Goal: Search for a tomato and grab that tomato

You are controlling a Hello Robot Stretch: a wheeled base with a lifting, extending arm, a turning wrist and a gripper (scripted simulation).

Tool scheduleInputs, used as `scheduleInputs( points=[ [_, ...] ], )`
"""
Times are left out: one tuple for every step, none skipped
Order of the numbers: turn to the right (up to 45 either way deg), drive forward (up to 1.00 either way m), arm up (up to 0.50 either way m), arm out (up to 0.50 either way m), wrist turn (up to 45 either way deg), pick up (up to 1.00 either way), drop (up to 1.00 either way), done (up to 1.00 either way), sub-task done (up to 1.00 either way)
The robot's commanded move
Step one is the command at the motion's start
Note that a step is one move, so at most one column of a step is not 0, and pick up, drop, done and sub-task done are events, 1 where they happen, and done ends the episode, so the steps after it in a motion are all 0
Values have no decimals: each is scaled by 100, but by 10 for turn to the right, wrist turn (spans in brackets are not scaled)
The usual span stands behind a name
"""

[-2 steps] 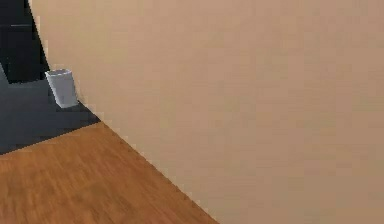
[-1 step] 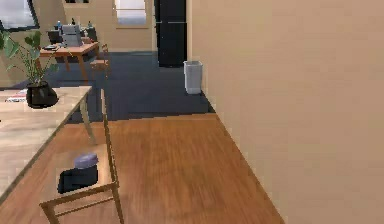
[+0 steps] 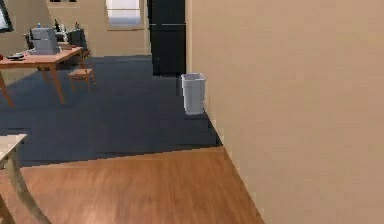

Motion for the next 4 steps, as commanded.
scheduleInputs(
  points=[
    [-90, 0, 0, 0, 0, 0, 0, 0, 0],
    [0, 75, 0, 0, 0, 0, 0, 0, 0],
    [-120, 0, 0, 0, 0, 0, 0, 0, 0],
    [0, 100, 0, 0, 0, 0, 0, 0, 0]
  ],
)
